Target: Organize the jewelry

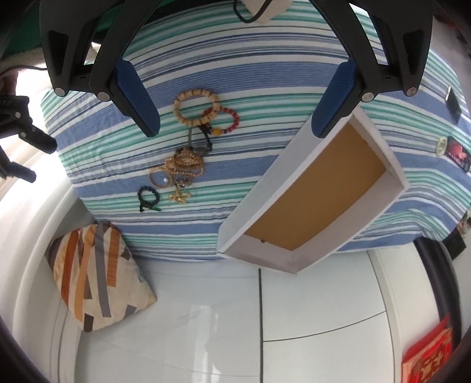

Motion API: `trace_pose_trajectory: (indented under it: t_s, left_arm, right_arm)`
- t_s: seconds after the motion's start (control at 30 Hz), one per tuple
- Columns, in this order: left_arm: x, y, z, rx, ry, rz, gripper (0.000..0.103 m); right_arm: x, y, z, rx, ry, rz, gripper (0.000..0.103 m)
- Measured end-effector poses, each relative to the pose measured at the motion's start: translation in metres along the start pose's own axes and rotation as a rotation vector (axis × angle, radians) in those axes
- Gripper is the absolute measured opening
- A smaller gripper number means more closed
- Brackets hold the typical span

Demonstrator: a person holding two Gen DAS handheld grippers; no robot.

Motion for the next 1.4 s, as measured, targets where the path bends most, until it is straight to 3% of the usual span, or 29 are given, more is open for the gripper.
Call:
trace_pose_trajectory:
  t_s: [0.17, 0.37, 0.73, 1.03, 1.4]
  left_arm:
    - [-0.002, 0.001, -0.003, 0.016, 0.002, -0.008, 0.102]
    - [-0.022, 0.002, -0.010, 0.037, 0.024, -0.099, 0.102]
    - [-0.036, 0.016, -0.037, 0.141, 0.127, -0.110, 0.102]
    - [-0.023, 0.021, -0.046, 0.157, 0.126, -0.084, 0.102]
    - [0.026, 0.030, -0.064, 0.152, 0.043, -0.013, 0.102]
  right_arm:
    - [-0.011, -0.004, -0.003, -0.002, 0.014, -0.029, 0.103]
    - [-0.016, -0.009, -0.006, -0.015, 0.018, -0.014, 0.103]
    - [-0.020, -0.015, -0.020, -0.006, 0.021, -0.003, 0.103]
    - [-0.029, -0.017, -0.030, 0.016, 0.058, -0.018, 0.103]
    - [-0.019, -0.018, -0.043, 0.025, 0.044, 0.028, 0.103]
Point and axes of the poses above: each gripper's, at about its wrist camera, not at the fingertips, and z roughly against the way its jaws point, x to its left, y to its underside, the point moved 8 cm from there along -z, roughly the way its jaws point, and after that the axes turned 12 degrees about -z, right-handed, at the moved point
